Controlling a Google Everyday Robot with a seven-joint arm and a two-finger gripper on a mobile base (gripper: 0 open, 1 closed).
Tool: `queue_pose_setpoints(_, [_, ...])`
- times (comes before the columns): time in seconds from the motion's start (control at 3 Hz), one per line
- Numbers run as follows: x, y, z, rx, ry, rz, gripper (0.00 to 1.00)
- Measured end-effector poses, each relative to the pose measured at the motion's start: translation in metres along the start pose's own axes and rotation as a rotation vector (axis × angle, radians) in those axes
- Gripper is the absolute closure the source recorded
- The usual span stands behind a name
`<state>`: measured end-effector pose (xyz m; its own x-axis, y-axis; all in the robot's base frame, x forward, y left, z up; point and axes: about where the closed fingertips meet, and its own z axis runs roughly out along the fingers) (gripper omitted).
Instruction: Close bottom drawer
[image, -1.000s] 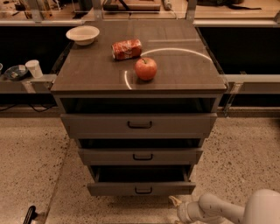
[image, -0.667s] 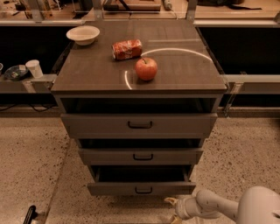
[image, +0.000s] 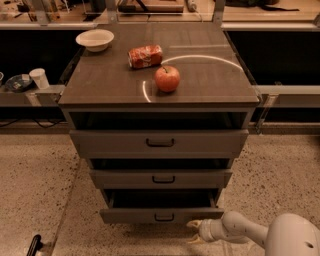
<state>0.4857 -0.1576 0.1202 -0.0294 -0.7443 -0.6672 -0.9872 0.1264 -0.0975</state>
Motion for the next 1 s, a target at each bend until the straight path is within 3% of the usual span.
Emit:
queue_pose_setpoints(0.33, [0.0017, -0.0120, 0.0014, 0.064, 0.001, 0.000, 0.23])
queue_pose_setpoints(0.67, [0.0052, -0.0208, 0.0090, 0.088, 0.005, 0.008, 0.00])
queue_pose_setpoints(1.0, [0.0052, -0.0208, 0.0090, 0.088, 0.005, 0.008, 0.00])
